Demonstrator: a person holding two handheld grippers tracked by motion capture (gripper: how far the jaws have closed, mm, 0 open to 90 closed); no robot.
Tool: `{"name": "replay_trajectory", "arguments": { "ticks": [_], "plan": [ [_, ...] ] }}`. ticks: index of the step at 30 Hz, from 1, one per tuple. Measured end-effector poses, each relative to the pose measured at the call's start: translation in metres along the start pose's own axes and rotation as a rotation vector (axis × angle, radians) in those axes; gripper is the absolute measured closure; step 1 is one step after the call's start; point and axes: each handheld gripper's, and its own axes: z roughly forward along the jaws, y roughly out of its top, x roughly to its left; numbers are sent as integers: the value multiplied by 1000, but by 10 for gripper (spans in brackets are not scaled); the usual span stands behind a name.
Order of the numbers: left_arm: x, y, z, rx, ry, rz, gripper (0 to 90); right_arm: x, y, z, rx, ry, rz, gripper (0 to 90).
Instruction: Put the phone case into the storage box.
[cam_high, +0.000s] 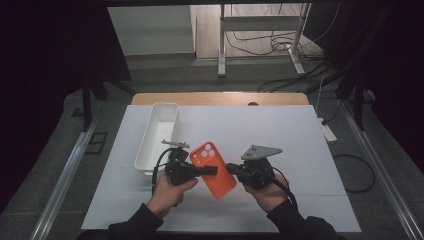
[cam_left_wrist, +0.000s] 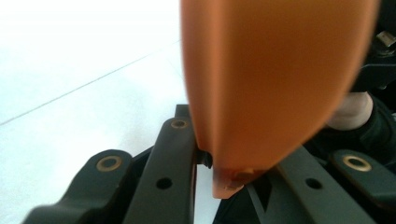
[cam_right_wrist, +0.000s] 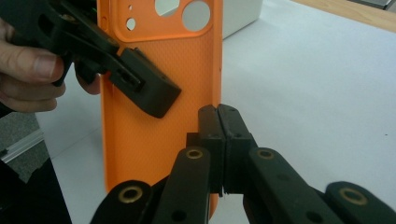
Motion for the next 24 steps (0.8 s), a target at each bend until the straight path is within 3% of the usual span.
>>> {"name": "replay_trajectory", "arguments": {
  "ticks": [9,17,24],
  "plan": [
    [0,0,0,12,20,4,862,-1,-2,2,8,16,1,837],
    [5,0,-3,37,48,37,861,-9,-2,-4,14,46,41,603],
    [6,0,-8,45,40,76,859,-14,-4,-6,52,102,76,348]
  ]
}}
